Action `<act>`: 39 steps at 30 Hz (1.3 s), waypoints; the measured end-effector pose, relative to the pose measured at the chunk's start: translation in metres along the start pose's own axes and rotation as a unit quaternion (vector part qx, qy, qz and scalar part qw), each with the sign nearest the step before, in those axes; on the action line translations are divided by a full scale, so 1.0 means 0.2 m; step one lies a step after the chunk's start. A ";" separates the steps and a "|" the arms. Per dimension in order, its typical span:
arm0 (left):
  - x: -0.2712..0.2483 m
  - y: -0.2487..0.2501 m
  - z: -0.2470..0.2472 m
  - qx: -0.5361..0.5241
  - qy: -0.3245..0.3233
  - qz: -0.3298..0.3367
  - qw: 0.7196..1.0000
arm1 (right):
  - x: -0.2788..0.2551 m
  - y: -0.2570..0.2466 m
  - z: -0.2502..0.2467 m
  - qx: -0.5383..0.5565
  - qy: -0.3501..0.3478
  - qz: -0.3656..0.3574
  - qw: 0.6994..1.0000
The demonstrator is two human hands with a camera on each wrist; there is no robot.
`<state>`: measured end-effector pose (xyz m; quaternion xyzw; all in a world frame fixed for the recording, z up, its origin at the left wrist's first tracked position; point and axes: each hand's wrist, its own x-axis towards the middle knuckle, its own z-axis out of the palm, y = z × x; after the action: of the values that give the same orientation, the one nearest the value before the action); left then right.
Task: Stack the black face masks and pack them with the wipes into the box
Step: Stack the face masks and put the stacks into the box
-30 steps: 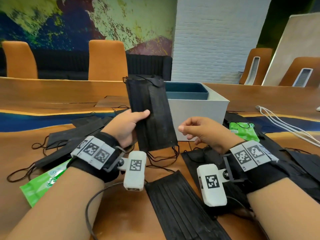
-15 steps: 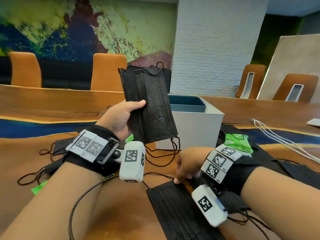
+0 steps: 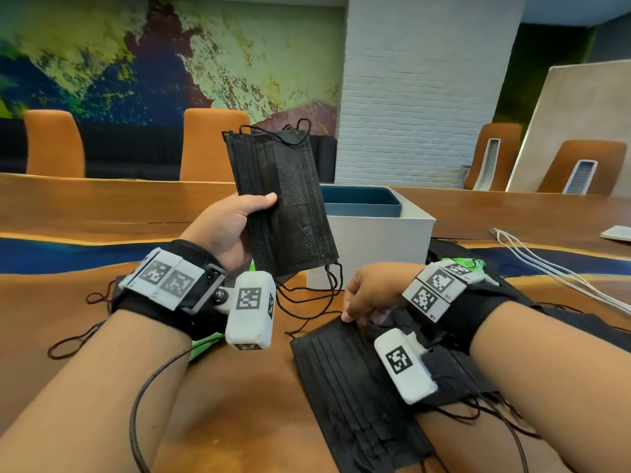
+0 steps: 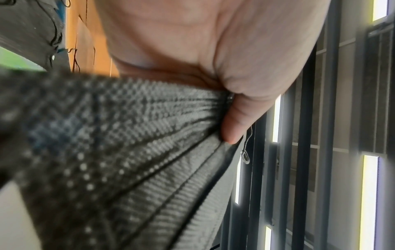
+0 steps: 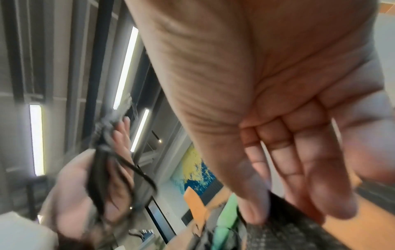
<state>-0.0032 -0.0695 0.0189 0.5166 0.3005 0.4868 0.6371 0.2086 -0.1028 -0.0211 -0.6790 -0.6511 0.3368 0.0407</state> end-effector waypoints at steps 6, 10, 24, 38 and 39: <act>0.04 0.03 -0.11 -0.019 0.041 -0.010 0.999 | -0.20 -0.02 -0.15 0.122 0.074 -0.170 0.975; 0.05 0.02 -0.13 -0.016 0.067 -0.025 0.997 | -0.33 -0.05 -0.25 0.217 0.130 -0.272 0.928; 0.02 -0.19 0.10 0.089 0.000 -0.130 0.988 | -0.14 0.05 -0.24 0.435 0.178 -0.251 0.846; 0.02 -0.35 0.09 0.244 -0.075 -0.157 0.954 | 0.01 0.09 -0.11 0.525 0.139 -0.206 0.814; 0.02 -0.35 0.08 0.264 -0.099 -0.142 0.949 | 0.01 0.09 -0.10 0.528 0.142 -0.206 0.812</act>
<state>0.0337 -0.0719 -0.0430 0.6637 0.4246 0.2409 0.5668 0.2338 -0.0953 -0.0151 -0.4435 -0.4845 0.5121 0.5535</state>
